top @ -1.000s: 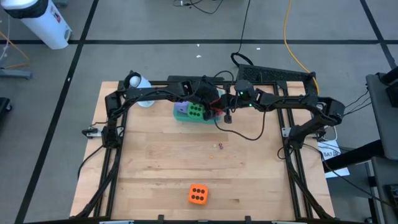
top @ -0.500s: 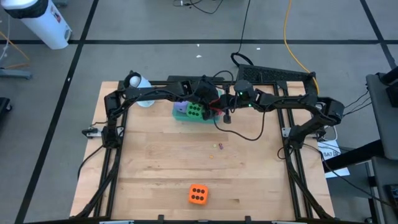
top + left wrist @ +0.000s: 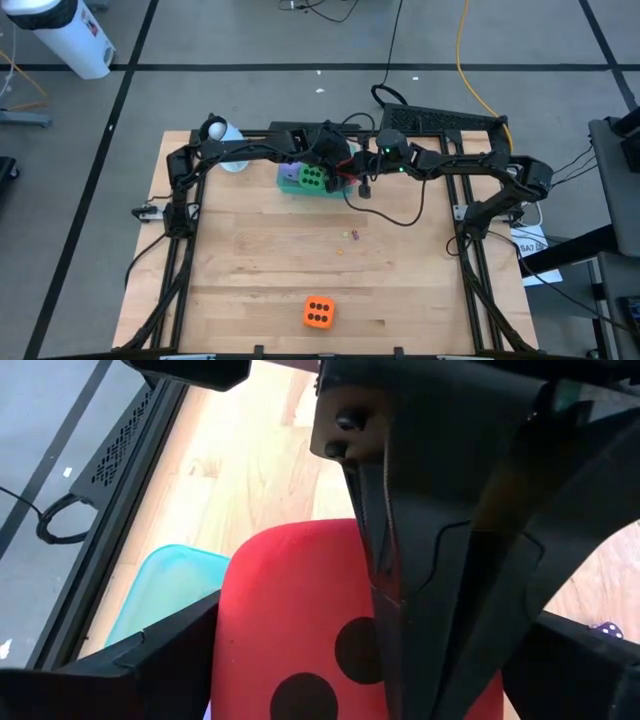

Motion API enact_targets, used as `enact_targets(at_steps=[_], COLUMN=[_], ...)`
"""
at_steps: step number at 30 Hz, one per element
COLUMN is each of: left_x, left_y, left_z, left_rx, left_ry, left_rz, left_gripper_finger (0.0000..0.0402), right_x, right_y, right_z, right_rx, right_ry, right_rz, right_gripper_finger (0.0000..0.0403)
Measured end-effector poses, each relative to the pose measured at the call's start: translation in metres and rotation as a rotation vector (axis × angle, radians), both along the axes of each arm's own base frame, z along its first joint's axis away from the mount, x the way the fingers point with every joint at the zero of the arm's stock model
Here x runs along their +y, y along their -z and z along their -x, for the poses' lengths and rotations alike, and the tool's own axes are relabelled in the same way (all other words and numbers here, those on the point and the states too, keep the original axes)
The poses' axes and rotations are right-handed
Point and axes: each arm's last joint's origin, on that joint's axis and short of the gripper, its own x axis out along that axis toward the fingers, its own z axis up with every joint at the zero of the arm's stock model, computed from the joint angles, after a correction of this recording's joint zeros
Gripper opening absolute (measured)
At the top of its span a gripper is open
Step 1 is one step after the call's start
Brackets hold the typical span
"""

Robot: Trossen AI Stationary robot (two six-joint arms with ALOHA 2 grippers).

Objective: Pick & Place Dice
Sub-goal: Put the big red dice into the green bin

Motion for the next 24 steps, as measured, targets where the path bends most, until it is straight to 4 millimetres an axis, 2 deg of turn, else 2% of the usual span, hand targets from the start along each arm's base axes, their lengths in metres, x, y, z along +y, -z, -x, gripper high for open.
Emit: enact_targets(at_steps=[18, 24], left_x=[0.004, 0.013], left_y=[-0.002, -0.002], left_z=[0.006, 0.009], left_rx=[0.043, 0.039], left_ry=[-0.028, -0.053], left_rz=[-0.034, -0.035], left_gripper_finger=[0.04, 0.0399], right_x=[-0.002, -0.004], right_y=[-0.001, -0.006], right_z=[-0.001, -0.003], right_rx=[-0.015, -0.062], right_ry=[0.033, 0.06], right_rz=[0.009, 0.026], right_gripper_finger=[0.0, 0.0])
